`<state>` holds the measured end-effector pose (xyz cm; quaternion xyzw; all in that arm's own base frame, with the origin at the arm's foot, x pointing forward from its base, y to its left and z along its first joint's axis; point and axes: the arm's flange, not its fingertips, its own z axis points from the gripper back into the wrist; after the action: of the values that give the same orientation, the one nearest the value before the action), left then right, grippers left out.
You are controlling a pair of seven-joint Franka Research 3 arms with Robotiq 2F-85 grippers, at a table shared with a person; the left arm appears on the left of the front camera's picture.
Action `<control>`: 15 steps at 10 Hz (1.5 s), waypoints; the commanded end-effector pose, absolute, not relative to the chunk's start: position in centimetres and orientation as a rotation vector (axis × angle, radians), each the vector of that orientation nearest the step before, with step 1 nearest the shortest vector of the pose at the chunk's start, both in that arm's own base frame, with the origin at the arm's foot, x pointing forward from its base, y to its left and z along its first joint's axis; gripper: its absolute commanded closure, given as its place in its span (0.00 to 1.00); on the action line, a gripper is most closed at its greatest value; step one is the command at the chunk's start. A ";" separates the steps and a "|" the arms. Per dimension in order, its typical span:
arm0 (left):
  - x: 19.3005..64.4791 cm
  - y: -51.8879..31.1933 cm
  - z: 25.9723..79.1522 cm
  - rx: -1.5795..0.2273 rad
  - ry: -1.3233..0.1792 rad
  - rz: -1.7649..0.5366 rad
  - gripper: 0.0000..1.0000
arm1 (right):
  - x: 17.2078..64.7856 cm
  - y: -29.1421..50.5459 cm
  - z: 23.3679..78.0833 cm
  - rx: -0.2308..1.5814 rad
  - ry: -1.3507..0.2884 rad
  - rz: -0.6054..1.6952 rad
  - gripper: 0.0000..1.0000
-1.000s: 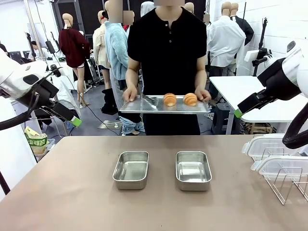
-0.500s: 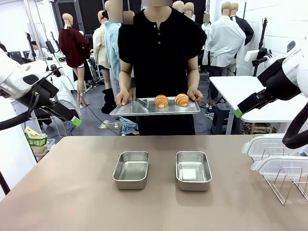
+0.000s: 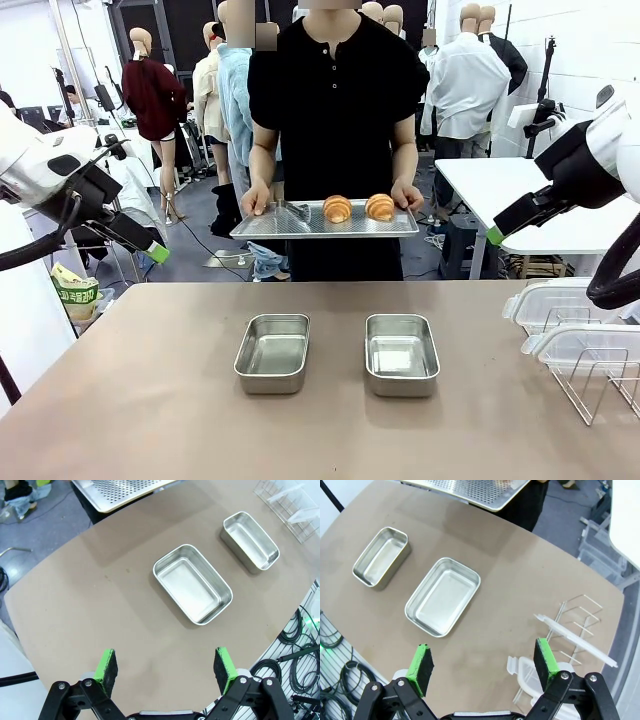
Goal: Place the bread in airtight containers.
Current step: Lift both Airtight Container.
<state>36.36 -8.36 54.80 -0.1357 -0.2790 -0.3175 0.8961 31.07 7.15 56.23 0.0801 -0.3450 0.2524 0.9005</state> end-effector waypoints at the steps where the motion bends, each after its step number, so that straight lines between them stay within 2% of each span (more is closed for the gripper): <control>1: 36.4 -8.2 54.9 -0.273 -0.581 -0.665 0.00 | 31.1 7.2 56.2 0.171 -0.712 0.526 0.00; 5: 36.4 -8.4 54.8 -0.281 -0.578 -0.658 0.00 | 31.1 7.1 56.2 0.166 -0.714 0.522 0.00; 6: 37.3 -9.8 54.0 -0.311 -0.524 -0.620 0.00 | 32.2 8.8 55.5 0.175 -0.701 0.475 0.00; 8: 38.6 -13.2 51.9 -0.334 -0.471 -0.523 0.00 | 35.2 11.4 53.4 0.187 -0.664 0.389 0.00; 12: 40.6 -16.8 49.0 -0.352 -0.375 -0.388 0.00 | 39.9 14.2 47.5 0.076 -0.479 0.199 0.00; 15: 41.0 -18.5 46.8 -0.236 -0.301 -0.309 0.00 | 41.7 13.9 43.6 0.042 -0.422 0.112 0.00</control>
<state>40.66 -18.04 46.33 -0.1417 -0.1604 -0.1717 0.9616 41.14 13.12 43.47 0.0302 -0.2088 0.0755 0.9746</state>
